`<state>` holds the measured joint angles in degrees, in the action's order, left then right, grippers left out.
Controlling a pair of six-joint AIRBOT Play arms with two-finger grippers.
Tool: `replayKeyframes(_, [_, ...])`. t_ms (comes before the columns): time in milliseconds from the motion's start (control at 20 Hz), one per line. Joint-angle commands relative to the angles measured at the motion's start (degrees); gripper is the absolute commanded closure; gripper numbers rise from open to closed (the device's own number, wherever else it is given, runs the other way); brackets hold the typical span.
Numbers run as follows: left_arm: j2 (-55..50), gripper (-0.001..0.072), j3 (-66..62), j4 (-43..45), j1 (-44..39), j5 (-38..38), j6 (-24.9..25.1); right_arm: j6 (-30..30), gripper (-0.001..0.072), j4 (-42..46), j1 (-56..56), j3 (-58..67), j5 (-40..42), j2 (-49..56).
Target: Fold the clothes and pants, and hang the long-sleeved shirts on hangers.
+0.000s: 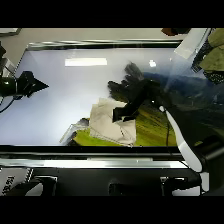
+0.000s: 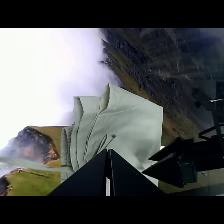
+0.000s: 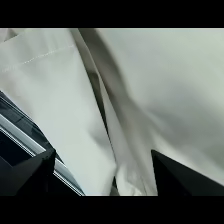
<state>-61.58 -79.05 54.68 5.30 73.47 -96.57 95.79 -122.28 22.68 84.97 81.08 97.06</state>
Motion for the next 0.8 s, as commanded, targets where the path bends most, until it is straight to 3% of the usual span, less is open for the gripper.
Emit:
replayKeyframes(0, [0.0, 0.0690, 0.0, 0.0, 0.0, 2.2, 0.1, 2.6, 0.0021, -0.3, 3.6, 0.0, -2.1, 3.6])
replayKeyframes(200, [0.0, 0.0690, 0.0, 0.0, 0.0, 3.1, 0.1, 0.4, 0.0077, 1.1, 3.6, 0.0, -1.2, 3.6])
replayKeyframes(300, [0.2, 0.0690, 0.0, 0.0, 0.0, 3.1, 0.1, 0.2, 0.0277, 0.8, 3.6, 0.0, -1.3, 3.6])
replayKeyframes(400, [0.3, 0.0690, 0.0, 0.0, 0.0, 3.1, 0.1, 0.0, 0.0672, 0.4, 3.6, 0.0, -0.3, 3.5])
replayKeyframes(600, [0.7, 0.0690, 0.0, 0.0, 0.0, 3.0, -1.0, -1.7, 0.0692, -1.0, 3.6, 0.0, 5.5, 1.0])
replayKeyframes(750, [1.0, 0.0690, 0.0, 0.0, 0.0, 3.1, -1.4, -4.0, 0.0692, 0.2, 5.5, 0.0, 4.8, -3.9])
